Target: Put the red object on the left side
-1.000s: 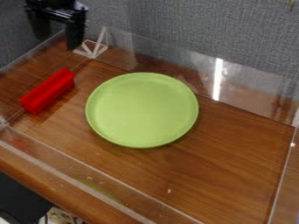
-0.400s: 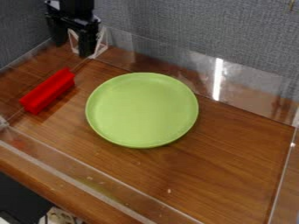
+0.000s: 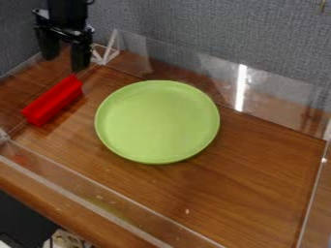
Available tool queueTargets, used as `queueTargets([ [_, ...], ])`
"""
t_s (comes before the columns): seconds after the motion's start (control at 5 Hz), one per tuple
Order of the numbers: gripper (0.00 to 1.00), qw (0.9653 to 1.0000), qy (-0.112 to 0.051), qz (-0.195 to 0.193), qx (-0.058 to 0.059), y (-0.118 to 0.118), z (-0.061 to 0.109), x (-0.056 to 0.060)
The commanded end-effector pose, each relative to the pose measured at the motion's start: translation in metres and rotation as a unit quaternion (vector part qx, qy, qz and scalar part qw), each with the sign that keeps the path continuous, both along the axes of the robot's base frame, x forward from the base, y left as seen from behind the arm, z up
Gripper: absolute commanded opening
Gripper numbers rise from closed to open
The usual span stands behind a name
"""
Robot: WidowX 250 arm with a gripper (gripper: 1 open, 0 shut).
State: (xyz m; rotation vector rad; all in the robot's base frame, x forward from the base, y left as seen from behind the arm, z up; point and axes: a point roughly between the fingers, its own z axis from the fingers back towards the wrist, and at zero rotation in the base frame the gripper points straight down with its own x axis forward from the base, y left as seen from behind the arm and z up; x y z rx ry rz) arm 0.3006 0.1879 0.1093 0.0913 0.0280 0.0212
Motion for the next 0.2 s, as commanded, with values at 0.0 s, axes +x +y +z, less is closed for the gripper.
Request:
queueTargets([
  [0.0,1.0,0.9981,-0.055,0.022,0.021,0.0018,0.0312,-0.0023],
])
